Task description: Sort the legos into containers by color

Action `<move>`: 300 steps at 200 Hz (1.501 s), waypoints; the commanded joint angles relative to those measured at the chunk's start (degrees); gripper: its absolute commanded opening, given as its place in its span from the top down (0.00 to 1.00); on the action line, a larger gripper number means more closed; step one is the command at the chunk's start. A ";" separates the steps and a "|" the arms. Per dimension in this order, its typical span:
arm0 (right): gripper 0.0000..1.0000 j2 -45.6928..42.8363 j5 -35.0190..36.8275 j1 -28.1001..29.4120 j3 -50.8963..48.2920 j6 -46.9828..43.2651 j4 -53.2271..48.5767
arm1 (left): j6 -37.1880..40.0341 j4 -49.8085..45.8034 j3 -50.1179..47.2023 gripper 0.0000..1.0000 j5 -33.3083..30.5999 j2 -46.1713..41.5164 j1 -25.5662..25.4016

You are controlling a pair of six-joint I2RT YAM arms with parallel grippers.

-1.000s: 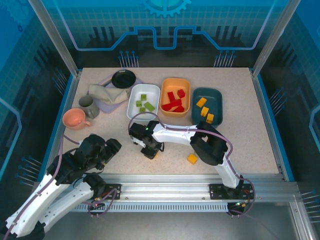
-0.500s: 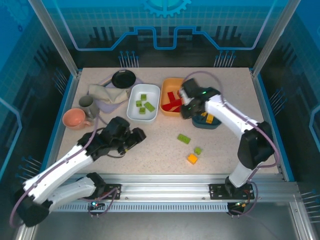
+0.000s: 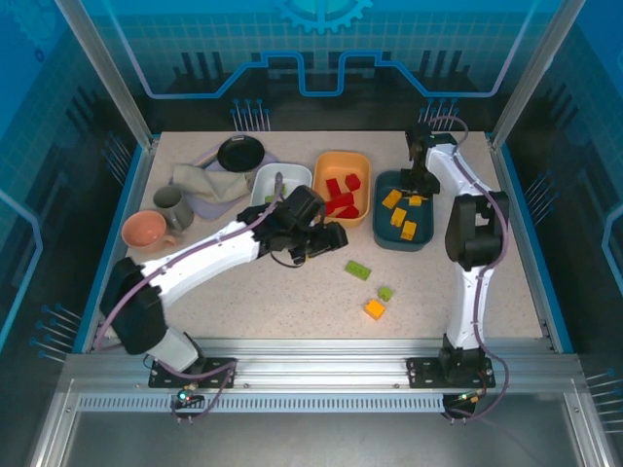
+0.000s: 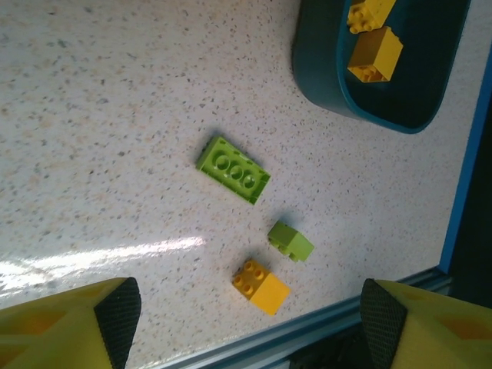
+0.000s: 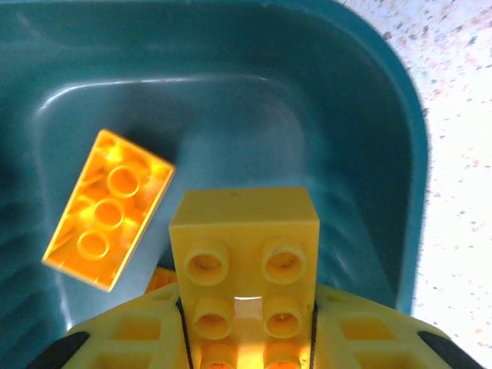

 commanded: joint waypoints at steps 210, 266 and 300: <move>0.33 -71.16 -7.02 16.94 -50.49 3.57 1.52 | -50.43 -16.45 31.65 0.28 0.79 37.11 -7.14; 0.33 -76.58 -7.89 16.93 -51.63 4.34 -2.35 | -52.85 -15.41 31.67 0.38 -2.23 40.05 -6.88; 0.33 -76.63 -8.55 16.97 -51.11 4.57 -2.44 | -52.81 -13.14 30.00 0.48 -3.04 40.94 -6.49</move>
